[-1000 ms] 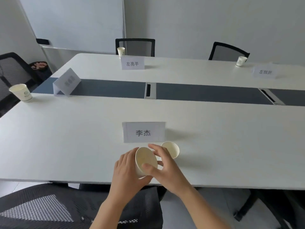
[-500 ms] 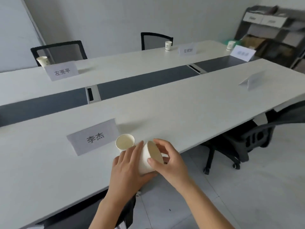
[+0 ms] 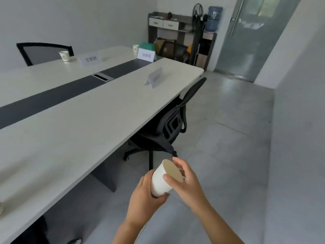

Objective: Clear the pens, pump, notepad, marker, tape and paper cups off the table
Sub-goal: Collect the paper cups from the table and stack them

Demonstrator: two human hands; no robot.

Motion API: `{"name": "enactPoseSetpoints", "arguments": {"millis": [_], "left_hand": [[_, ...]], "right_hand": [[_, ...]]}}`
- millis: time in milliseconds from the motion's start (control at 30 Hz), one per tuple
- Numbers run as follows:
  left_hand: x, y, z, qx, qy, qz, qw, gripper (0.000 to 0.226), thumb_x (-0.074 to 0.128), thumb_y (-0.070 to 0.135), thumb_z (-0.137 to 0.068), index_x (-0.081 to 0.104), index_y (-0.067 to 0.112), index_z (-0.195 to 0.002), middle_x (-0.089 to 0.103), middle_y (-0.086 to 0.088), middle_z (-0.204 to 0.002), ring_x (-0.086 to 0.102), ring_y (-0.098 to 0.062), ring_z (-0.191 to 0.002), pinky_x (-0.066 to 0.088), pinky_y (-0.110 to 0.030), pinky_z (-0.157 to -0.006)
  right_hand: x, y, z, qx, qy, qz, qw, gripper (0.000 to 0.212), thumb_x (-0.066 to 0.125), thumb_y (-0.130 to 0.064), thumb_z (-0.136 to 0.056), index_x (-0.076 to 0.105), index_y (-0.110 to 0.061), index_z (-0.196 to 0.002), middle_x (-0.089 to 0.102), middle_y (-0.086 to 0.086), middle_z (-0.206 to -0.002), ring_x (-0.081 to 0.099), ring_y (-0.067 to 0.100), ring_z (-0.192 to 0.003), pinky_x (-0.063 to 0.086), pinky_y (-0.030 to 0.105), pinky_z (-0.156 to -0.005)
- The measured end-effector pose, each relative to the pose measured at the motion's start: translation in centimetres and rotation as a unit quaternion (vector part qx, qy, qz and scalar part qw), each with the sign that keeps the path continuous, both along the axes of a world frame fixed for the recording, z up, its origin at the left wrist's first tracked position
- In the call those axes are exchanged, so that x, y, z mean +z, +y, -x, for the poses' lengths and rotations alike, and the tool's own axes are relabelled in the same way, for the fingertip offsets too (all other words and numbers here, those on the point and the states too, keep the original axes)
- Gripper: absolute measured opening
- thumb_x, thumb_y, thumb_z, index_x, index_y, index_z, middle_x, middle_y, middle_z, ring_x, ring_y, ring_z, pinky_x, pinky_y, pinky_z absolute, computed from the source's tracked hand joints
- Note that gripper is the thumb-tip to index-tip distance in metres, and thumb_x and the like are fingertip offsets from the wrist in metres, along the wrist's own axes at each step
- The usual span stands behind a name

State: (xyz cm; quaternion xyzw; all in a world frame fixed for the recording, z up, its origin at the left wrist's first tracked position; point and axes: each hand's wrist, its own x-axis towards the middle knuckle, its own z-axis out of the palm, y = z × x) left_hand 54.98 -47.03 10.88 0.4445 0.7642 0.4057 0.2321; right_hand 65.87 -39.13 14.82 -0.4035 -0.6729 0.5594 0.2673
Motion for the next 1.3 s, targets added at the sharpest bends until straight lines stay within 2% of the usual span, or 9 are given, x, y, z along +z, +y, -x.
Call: {"name": "enactPoseSetpoints", "arguments": {"millis": [167, 267, 367, 500, 600, 733, 867, 1100, 1300], "left_hand": [[-1.4, 6.0, -6.7, -0.085, -0.023, 0.034, 0.996, 0.065, 0.073, 0.031, -0.067, 0.040, 0.030, -0.124, 0.053, 0.015, -0.111, 0.056, -0.008, -0.097, 0.051, -0.030, -0.082], [-1.8, 9.1, -9.2, -0.125, -0.012, 0.062, 0.990, 0.067, 0.071, 0.036, -0.066, 0.040, 0.028, -0.125, 0.055, 0.010, -0.113, 0.056, -0.012, -0.098, 0.051, -0.034, -0.083], [-2.3, 12.3, -10.5, -0.148, 0.005, 0.075, 0.986, 0.070, 0.072, 0.035, -0.068, 0.038, 0.027, -0.129, 0.053, 0.009, -0.117, 0.054, -0.012, -0.103, 0.050, -0.029, -0.084], [-2.8, 17.9, -11.4, -0.173, 0.024, 0.074, 0.982, 0.071, 0.072, 0.033, -0.071, 0.035, 0.026, -0.132, 0.049, 0.008, -0.122, 0.046, -0.008, -0.105, 0.043, -0.020, -0.082], [-3.2, 23.4, -11.9, -0.197, 0.021, 0.071, 0.978, 0.070, 0.072, 0.033, -0.071, 0.037, 0.027, -0.131, 0.050, 0.009, -0.124, 0.049, -0.009, -0.108, 0.044, -0.021, -0.087], [-2.4, 32.2, -12.8, -0.216, 0.013, 0.058, 0.974, 0.070, 0.073, 0.032, -0.070, 0.038, 0.026, -0.131, 0.051, 0.008, -0.125, 0.050, -0.010, -0.110, 0.044, -0.022, -0.089], [-1.7, 40.1, -13.8, -0.232, 0.001, 0.043, 0.972, 0.070, 0.074, 0.031, -0.070, 0.039, 0.024, -0.130, 0.050, 0.008, -0.123, 0.048, -0.007, -0.106, 0.042, -0.019, -0.088], [-2.9, 48.1, -16.0, -0.241, -0.007, 0.077, 0.967, 0.066, 0.072, 0.033, -0.071, 0.040, 0.026, -0.129, 0.048, 0.014, -0.114, 0.048, -0.002, -0.099, 0.036, -0.002, -0.069], [-3.7, 57.3, -18.1, -0.210, -0.014, 0.078, 0.974, 0.066, 0.073, 0.030, -0.071, 0.041, 0.026, -0.128, 0.048, 0.014, -0.113, 0.050, -0.007, -0.104, 0.039, -0.016, -0.082]], "right_hand": [[-1.7, 4.3, -7.6, -0.097, -0.006, 0.017, 0.995, 0.062, 0.060, -0.059, -0.044, 0.040, -0.049, -0.101, 0.048, -0.024, -0.109, 0.050, 0.005, -0.106, 0.046, 0.024, -0.087], [-2.6, 6.8, -10.7, -0.143, 0.009, 0.038, 0.989, 0.060, 0.066, -0.052, -0.048, 0.041, -0.045, -0.102, 0.049, -0.023, -0.106, 0.051, 0.008, -0.103, 0.046, 0.022, -0.082], [-3.4, 9.4, -12.3, -0.161, 0.010, 0.047, 0.986, 0.055, 0.064, -0.041, -0.057, 0.040, -0.039, -0.107, 0.047, -0.022, -0.104, 0.050, 0.007, -0.099, 0.046, 0.017, -0.077], [-4.1, 14.5, -13.7, -0.195, -0.016, 0.047, 0.979, 0.059, 0.066, -0.040, -0.062, 0.040, -0.033, -0.115, 0.047, -0.009, -0.113, 0.047, 0.014, -0.106, 0.047, 0.029, -0.088], [-4.5, 19.8, -14.6, -0.211, -0.027, 0.042, 0.976, 0.055, 0.072, -0.027, -0.074, 0.041, -0.029, -0.118, 0.046, -0.006, -0.116, 0.047, 0.015, -0.107, 0.046, 0.026, -0.085], [-3.2, 27.9, -15.8, -0.229, -0.039, 0.028, 0.972, 0.068, 0.065, -0.040, -0.061, 0.043, -0.025, -0.123, 0.048, -0.006, -0.118, 0.048, 0.013, -0.106, 0.041, 0.013, -0.075], [-1.9, 35.4, -16.9, -0.253, -0.026, 0.019, 0.967, 0.058, 0.073, -0.032, -0.069, 0.041, -0.032, -0.117, 0.049, -0.006, -0.116, 0.049, 0.014, -0.105, 0.042, 0.012, -0.071], [-3.8, 42.8, -18.6, -0.281, -0.020, 0.060, 0.958, 0.057, 0.069, -0.036, -0.059, 0.039, -0.042, -0.107, 0.048, -0.011, -0.115, 0.049, 0.008, -0.104, 0.043, 0.014, -0.075], [-5.1, 52.6, -20.3, -0.248, -0.029, 0.047, 0.967, 0.061, 0.065, -0.036, -0.057, 0.040, -0.036, -0.113, 0.049, -0.005, -0.121, 0.049, 0.013, -0.110, 0.043, 0.020, -0.083]]}}
